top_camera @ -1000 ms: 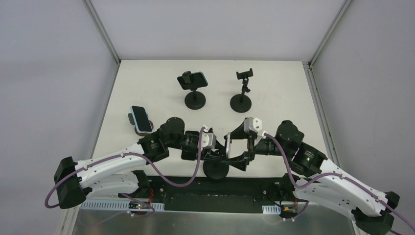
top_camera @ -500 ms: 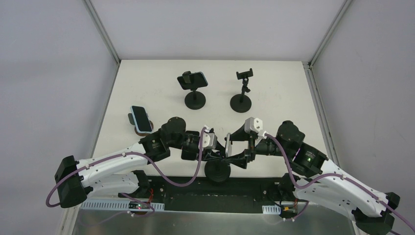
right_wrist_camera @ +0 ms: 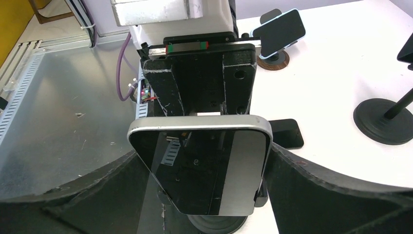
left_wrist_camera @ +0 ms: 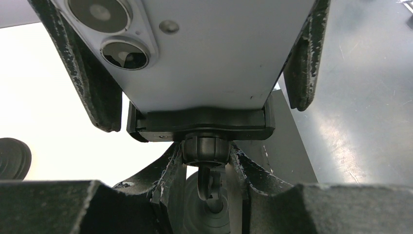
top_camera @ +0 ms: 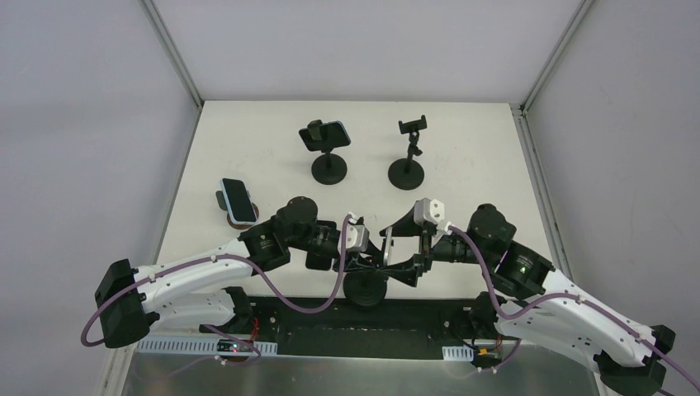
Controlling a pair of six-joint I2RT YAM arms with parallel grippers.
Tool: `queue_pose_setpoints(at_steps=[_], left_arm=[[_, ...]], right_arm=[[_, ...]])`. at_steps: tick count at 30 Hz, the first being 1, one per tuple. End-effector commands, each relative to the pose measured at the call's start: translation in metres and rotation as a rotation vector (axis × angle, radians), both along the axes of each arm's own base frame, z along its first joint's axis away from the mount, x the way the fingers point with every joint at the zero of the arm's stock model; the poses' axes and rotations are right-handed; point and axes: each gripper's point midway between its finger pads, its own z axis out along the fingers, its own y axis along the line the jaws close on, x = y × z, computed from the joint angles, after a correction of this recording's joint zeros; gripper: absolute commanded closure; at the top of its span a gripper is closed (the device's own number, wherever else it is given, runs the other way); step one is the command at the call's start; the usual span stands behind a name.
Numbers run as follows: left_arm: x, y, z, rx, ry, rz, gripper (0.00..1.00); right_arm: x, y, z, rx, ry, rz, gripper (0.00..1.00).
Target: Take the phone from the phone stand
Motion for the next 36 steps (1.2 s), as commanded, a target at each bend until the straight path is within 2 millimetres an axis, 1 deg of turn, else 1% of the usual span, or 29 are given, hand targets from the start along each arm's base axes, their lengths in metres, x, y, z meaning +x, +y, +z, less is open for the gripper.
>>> queue_pose_setpoints(at_steps=[1,2,5,7,11,13,15,18,22,24,29,32,34,36], left_arm=[[0.0,-0.006,0.067,-0.202,-0.115,-0.037,1.0],[-0.001,-0.006,0.067,-0.201,-0.115,-0.04,1.0],[0.0,-0.006,0.068,-0.205,-0.119,-0.039,1.0],[0.0,-0.006,0.069,-0.206,-0.121,-0.039,1.0],[0.0,-0.006,0.068,-0.206,-0.123,-0.039,1.0],[-0.001,-0.006,0.068,-0.206,-0.124,-0.041,1.0],[0.0,-0.006,0.068,-0.205,-0.122,-0.038,1.0],[-0.001,-0.005,0.068,-0.206,-0.123,-0.039,1.0],[0.0,-0.005,0.068,-0.207,-0.126,-0.037,1.0],[-0.001,-0.005,0.068,-0.208,-0.126,-0.038,1.0],[0.001,-0.006,0.068,-0.204,-0.115,-0.027,1.0],[0.005,-0.006,0.067,-0.201,-0.109,-0.001,1.0],[0.012,-0.007,0.065,-0.198,-0.117,0.033,1.0],[0.021,-0.009,0.063,-0.199,-0.143,0.074,1.0]], right_arm=[[-0.003,0.003,0.014,0.046,-0.03,0.023,0.17],[-0.003,0.003,0.013,0.043,-0.026,0.024,0.17],[-0.003,0.003,0.011,0.037,-0.023,0.023,0.11],[-0.003,0.004,0.009,0.032,-0.019,0.025,0.09],[-0.003,0.004,0.007,0.023,-0.011,0.024,0.08],[-0.003,0.004,0.007,0.023,-0.01,0.024,0.12],[-0.002,0.004,0.007,0.023,-0.011,0.02,0.14],[0.0,0.004,0.004,0.014,-0.006,0.012,0.11],[-0.001,0.005,0.002,0.011,-0.002,0.016,0.12],[-0.001,0.005,0.003,0.013,0.001,0.017,0.16],[-0.002,0.005,0.001,0.006,0.008,0.02,0.33],[-0.002,0.005,0.0,-0.002,0.013,0.022,0.5],[-0.001,0.005,-0.001,-0.004,0.012,0.018,0.58],[0.005,0.005,-0.002,-0.006,0.008,-0.015,0.75]])
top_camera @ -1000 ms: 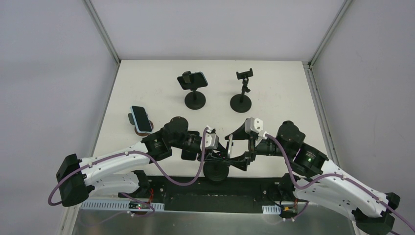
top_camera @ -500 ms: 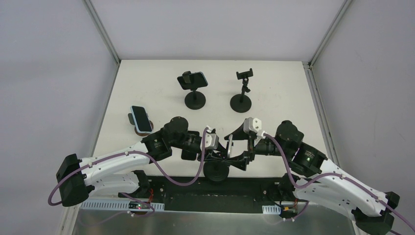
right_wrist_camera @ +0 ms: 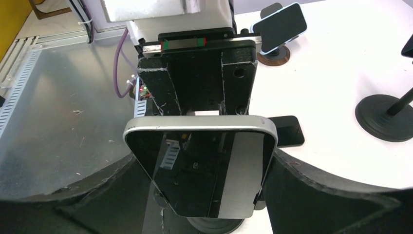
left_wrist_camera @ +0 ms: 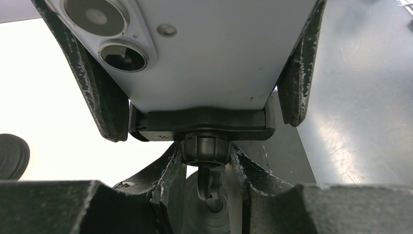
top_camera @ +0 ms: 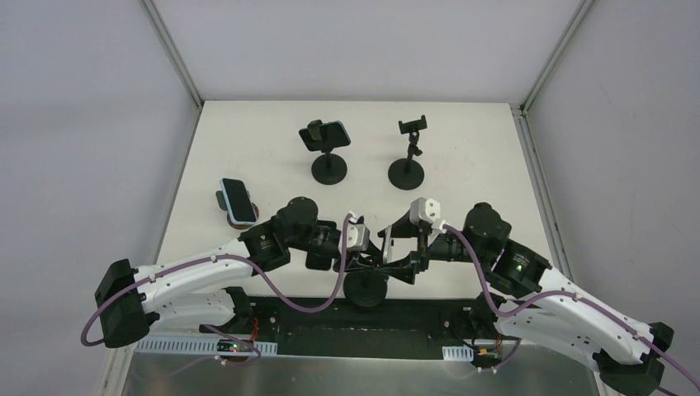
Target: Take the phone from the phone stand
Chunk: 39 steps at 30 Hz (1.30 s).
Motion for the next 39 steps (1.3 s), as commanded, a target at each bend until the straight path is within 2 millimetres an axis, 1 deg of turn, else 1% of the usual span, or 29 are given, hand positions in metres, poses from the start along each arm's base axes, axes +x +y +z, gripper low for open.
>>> queue_pose_setpoints(at_steps=[1,4,7,12,19,23,26,27,29,31,36,37,38,39], left_arm=[[0.023,-0.009,0.064,-0.203,-0.175,0.072,1.0],[0.03,-0.012,0.068,-0.21,-0.209,0.077,1.0],[0.041,-0.015,0.068,-0.205,-0.219,0.089,1.0],[0.057,-0.019,0.056,-0.179,-0.201,0.105,1.0],[0.062,-0.02,0.036,-0.148,-0.171,0.131,1.0],[0.06,-0.017,0.028,-0.139,-0.16,0.135,0.85],[0.058,-0.016,0.027,-0.142,-0.157,0.129,0.76],[0.057,-0.016,0.026,-0.139,-0.154,0.127,0.7],[0.056,-0.016,0.026,-0.141,-0.151,0.12,0.67],[0.054,-0.016,0.026,-0.143,-0.146,0.11,0.61],[0.049,-0.018,0.027,-0.145,-0.13,0.08,0.54],[0.048,-0.018,0.027,-0.146,-0.129,0.074,0.51],[0.047,-0.018,0.027,-0.146,-0.125,0.069,0.45],[0.046,-0.019,0.026,-0.145,-0.123,0.065,0.44]], right_arm=[[0.01,0.002,0.005,0.017,-0.009,-0.054,0.8],[0.03,0.001,0.004,0.015,-0.035,-0.154,0.85],[0.041,-0.002,0.001,0.0,-0.065,-0.208,0.86],[0.046,-0.002,-0.007,-0.025,-0.074,-0.225,0.86],[0.044,-0.001,-0.033,-0.07,-0.03,-0.218,0.88],[0.042,-0.002,-0.042,-0.075,-0.012,-0.22,0.89],[0.039,-0.004,-0.046,-0.069,-0.002,-0.214,0.89],[0.039,-0.004,-0.047,-0.067,0.001,-0.212,0.9],[0.038,-0.005,-0.049,-0.065,0.008,-0.212,0.9],[0.037,-0.005,-0.05,-0.062,0.015,-0.213,0.9],[0.034,-0.005,-0.05,-0.056,0.022,-0.204,0.9],[0.034,-0.005,-0.05,-0.055,0.022,-0.205,0.9],[0.034,-0.005,-0.05,-0.055,0.022,-0.204,0.9],[0.034,-0.005,-0.05,-0.055,0.021,-0.205,0.9]])
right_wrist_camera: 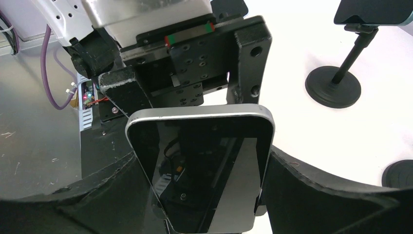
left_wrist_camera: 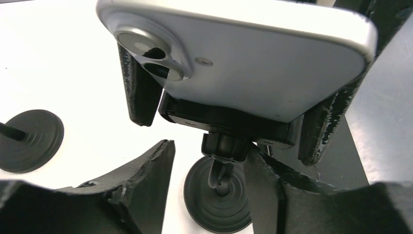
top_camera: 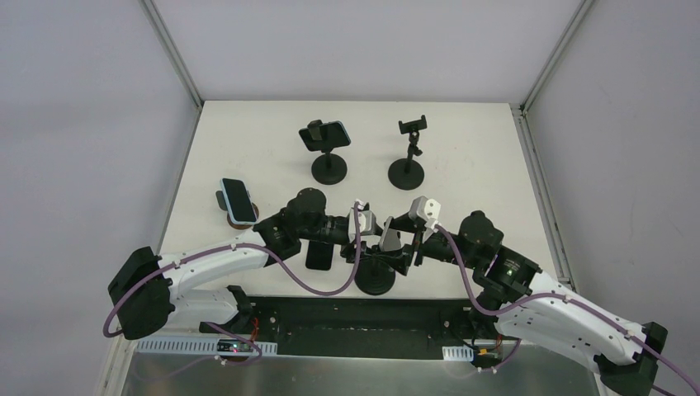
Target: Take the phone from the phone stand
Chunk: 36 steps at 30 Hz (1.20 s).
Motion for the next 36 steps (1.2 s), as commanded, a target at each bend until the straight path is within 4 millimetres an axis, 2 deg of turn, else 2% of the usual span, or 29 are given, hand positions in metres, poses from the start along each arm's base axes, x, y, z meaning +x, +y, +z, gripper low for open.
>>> queue_pose_setpoints(at_steps=[1,6,10,13,17,22,24,32,36], left_arm=[[-0.003,-0.008,0.054,-0.169,-0.093,-0.048,0.43],[-0.005,-0.01,0.051,-0.163,-0.075,-0.068,0.46],[-0.006,-0.013,0.052,-0.16,-0.046,-0.076,0.55],[-0.007,-0.014,0.053,-0.159,-0.032,-0.083,0.69],[-0.004,-0.017,0.054,-0.157,0.021,-0.06,1.0],[-0.002,-0.017,0.052,-0.151,0.045,-0.042,1.0],[-0.001,-0.017,0.051,-0.149,0.039,-0.04,1.0],[0.0,-0.014,0.049,-0.151,0.009,-0.027,1.0],[-0.001,-0.014,0.046,-0.145,0.017,-0.029,1.0]], right_arm=[[-0.007,0.0,-0.014,-0.025,0.054,0.019,0.9],[-0.007,0.001,-0.015,-0.024,0.057,0.021,0.9],[-0.007,0.0,-0.015,-0.023,0.059,0.02,0.9],[-0.007,0.0,-0.016,-0.026,0.06,0.017,0.9],[-0.011,-0.002,-0.018,-0.045,0.062,0.034,0.88],[-0.012,-0.007,-0.023,-0.118,0.066,0.044,0.87],[-0.013,-0.008,-0.023,-0.131,0.064,0.05,0.83],[-0.016,-0.008,-0.022,-0.121,0.075,0.058,0.52],[-0.016,-0.008,-0.015,-0.107,0.074,0.055,0.39]])
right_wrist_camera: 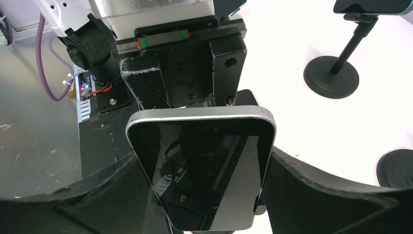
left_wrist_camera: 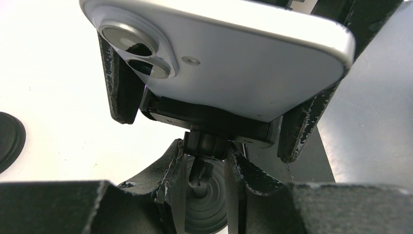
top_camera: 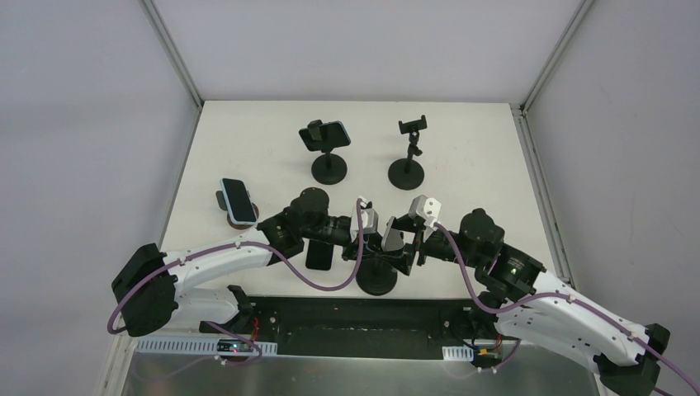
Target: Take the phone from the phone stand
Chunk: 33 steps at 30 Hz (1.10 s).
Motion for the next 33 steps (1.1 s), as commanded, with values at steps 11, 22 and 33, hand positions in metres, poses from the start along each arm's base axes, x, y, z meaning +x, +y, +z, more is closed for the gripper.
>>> queue_pose_setpoints(at_steps=[11,22,33], left_arm=[[0.007,-0.01,0.048,-0.144,-0.093,0.005,1.0],[0.004,-0.008,0.045,-0.139,-0.094,-0.005,1.0],[-0.018,-0.004,0.04,-0.145,-0.106,-0.136,1.0]], right_arm=[[-0.017,0.001,0.003,-0.01,0.082,0.056,0.13],[-0.014,0.001,0.009,0.02,0.068,0.041,0.38],[0.004,-0.006,-0.006,-0.001,0.013,-0.04,1.0]])
